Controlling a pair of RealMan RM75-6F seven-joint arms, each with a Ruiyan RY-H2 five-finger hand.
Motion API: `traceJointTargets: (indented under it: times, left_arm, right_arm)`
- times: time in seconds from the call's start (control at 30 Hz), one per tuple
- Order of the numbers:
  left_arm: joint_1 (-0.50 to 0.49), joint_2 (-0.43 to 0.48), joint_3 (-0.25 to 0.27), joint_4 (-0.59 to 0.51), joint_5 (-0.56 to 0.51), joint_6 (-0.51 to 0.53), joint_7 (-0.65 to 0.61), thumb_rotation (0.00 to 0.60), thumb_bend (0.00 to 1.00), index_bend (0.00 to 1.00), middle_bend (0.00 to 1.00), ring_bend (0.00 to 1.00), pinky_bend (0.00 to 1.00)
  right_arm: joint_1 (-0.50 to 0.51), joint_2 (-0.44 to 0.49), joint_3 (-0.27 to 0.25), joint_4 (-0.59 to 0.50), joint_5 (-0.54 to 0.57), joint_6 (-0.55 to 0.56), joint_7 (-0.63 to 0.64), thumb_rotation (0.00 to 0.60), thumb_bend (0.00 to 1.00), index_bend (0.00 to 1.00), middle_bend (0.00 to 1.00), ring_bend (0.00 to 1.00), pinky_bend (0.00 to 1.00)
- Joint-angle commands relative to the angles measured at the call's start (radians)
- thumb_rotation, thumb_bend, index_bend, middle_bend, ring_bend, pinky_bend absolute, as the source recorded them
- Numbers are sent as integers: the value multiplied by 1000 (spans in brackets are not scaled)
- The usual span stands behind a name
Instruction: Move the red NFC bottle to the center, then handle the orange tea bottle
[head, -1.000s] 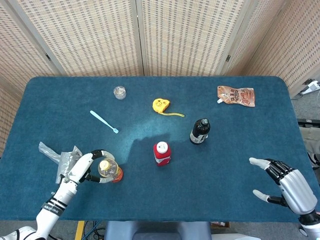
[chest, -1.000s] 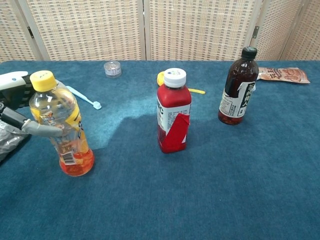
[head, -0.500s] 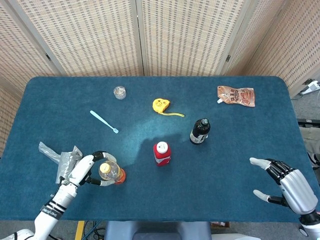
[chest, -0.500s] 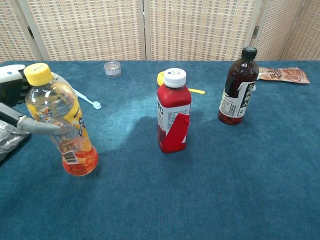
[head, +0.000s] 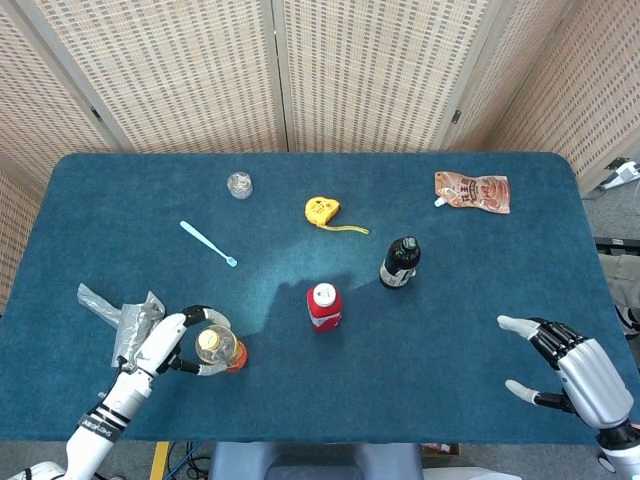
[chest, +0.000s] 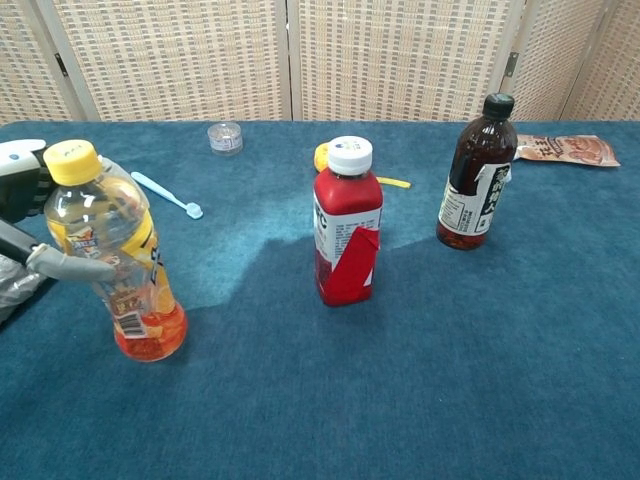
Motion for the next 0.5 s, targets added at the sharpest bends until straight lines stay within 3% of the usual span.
traceJointTargets:
  times: [0.03,0.5]
  left_arm:
    - [-1,-1,1,3,0,-2,2,600,83,563,489,248,149]
    - [-5,-4,6,8,-15,-28,3,600,83,551,490,249,149]
  right_arm:
    - [0,-1,0,0,0,-1,-1,600,54,227,312,277,415]
    - [-1,-1,2,0,2,-3,0,600,53,227,312,277,415]
